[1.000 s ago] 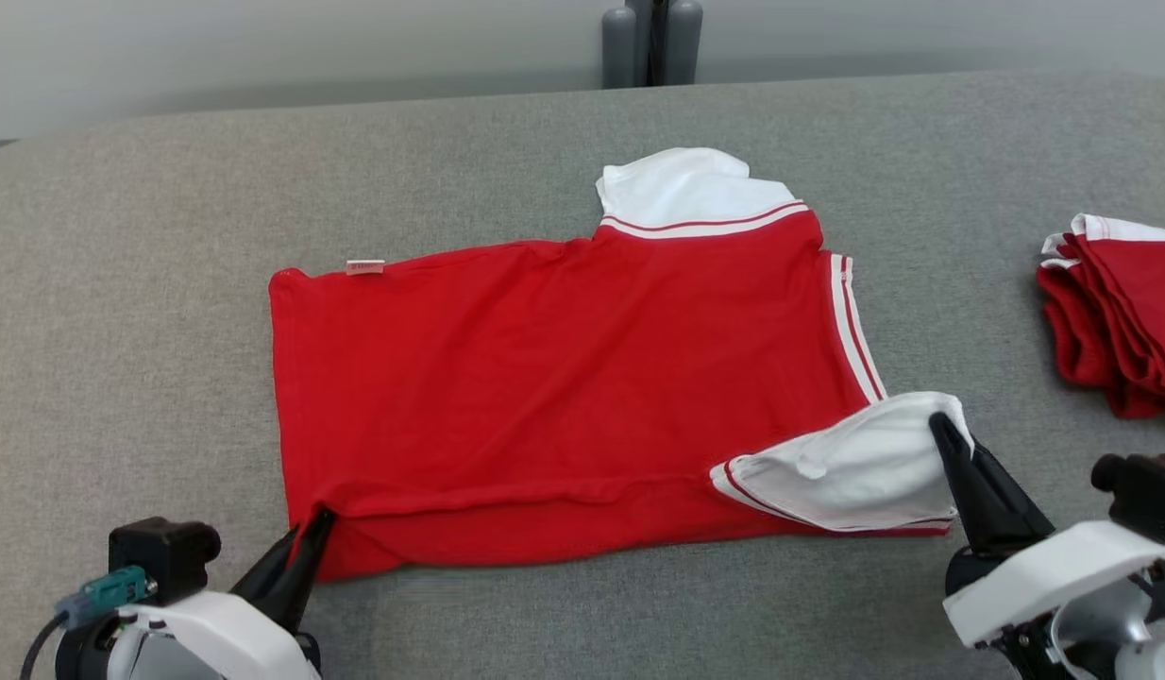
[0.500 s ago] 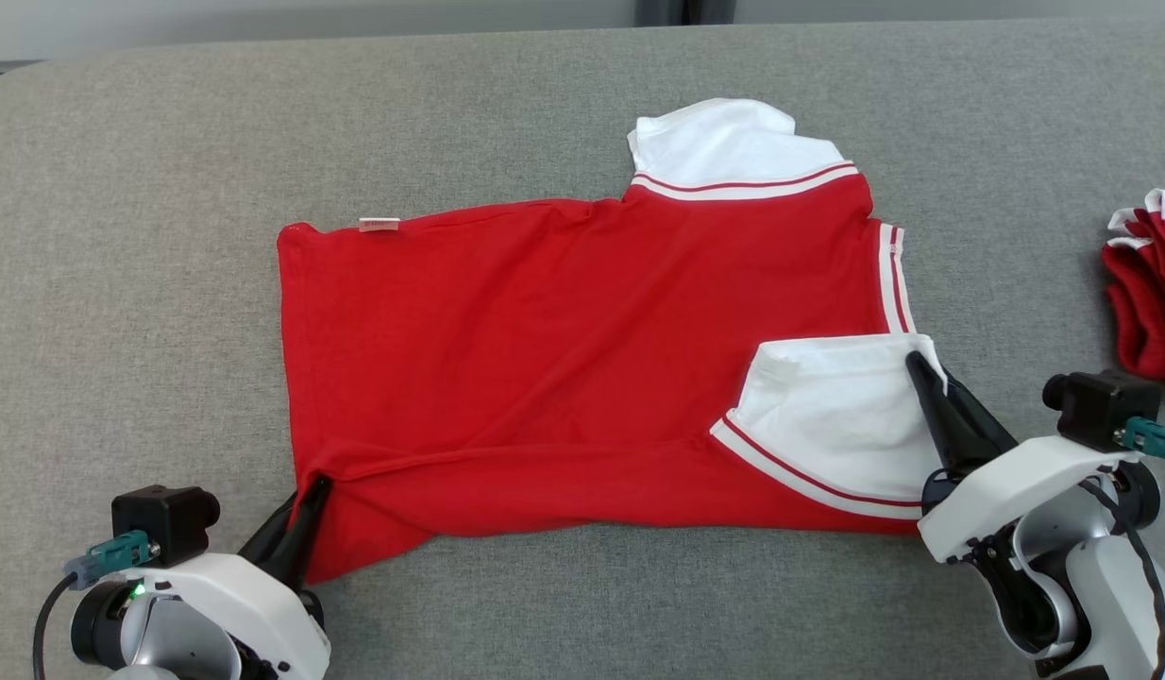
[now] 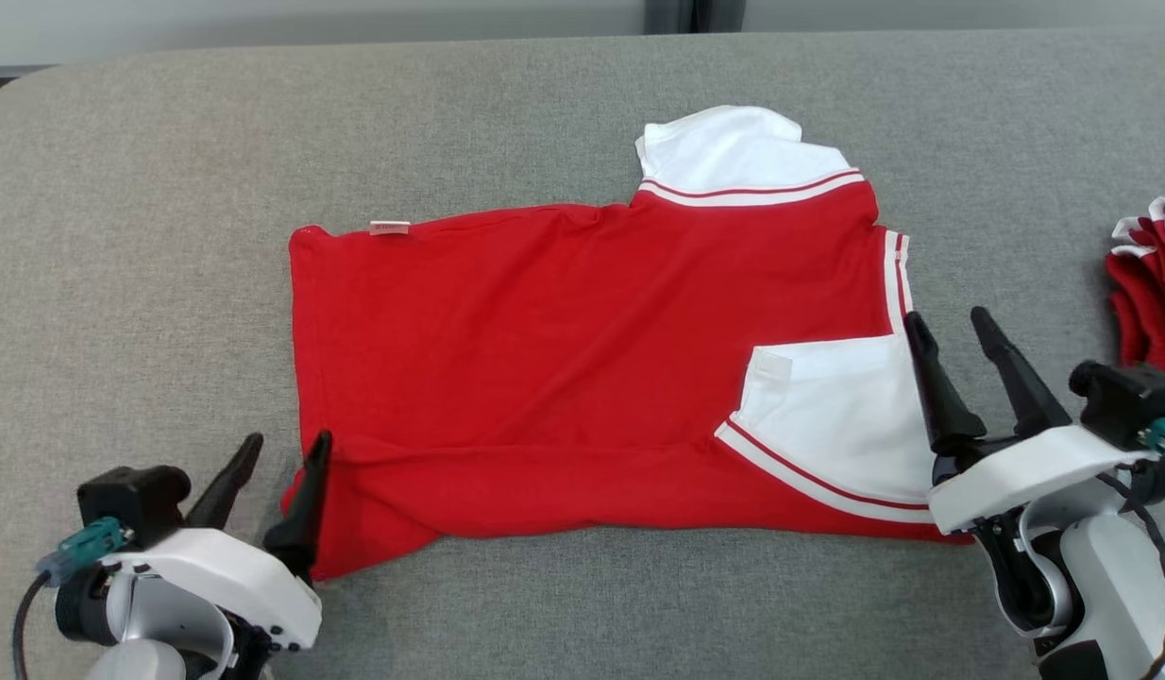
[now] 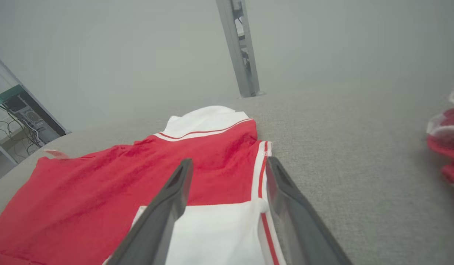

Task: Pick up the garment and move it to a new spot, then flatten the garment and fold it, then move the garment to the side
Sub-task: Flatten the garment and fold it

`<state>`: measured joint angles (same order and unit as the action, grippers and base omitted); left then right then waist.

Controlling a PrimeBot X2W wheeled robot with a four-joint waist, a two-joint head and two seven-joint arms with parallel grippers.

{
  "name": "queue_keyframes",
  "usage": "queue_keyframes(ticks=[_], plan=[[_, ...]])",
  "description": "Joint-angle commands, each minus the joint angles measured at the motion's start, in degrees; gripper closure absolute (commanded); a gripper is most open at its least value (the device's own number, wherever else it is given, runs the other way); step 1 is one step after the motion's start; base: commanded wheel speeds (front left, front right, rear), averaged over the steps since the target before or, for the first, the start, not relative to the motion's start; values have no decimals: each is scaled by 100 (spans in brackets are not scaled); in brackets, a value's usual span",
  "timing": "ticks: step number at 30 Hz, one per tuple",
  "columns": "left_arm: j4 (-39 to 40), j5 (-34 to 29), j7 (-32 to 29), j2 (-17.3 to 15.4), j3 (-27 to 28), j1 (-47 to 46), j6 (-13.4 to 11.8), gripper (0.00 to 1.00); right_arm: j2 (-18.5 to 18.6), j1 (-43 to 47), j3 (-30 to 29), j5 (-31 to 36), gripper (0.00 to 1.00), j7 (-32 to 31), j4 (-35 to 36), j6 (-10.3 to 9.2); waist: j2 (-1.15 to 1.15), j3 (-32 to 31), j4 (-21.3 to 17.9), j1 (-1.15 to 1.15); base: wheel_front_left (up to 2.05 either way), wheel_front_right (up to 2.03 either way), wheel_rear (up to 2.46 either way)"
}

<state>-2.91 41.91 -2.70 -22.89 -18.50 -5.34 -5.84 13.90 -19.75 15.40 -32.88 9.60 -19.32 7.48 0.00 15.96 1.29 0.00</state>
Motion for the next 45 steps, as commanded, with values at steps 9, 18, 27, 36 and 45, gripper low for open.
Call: queue_keyframes(ticks=[9,18,27,36,45], plan=[[220,-447,908,214,290,-205,-553,0,-396,568,-767,954,0,543,543,4,0,-300,-33,0,0,0,0],[59,-890,1239,220,180,138,-946,0,-831,1531,-1139,1662,0,569,1245,4,0,-646,-189,0,0,0,0],[-172,-888,1629,161,159,480,-586,0,-936,2146,-1231,1849,0,569,1416,4,0,-896,-188,0,0,0,0],[-573,-912,1744,226,140,474,-258,0,-917,2221,-1225,1878,0,500,1409,4,0,-917,-150,0,0,0,0],[-807,-839,1505,291,-42,350,-59,0,-886,2122,-1210,1803,0,248,1269,5,0,-782,-72,0,0,0,0]])
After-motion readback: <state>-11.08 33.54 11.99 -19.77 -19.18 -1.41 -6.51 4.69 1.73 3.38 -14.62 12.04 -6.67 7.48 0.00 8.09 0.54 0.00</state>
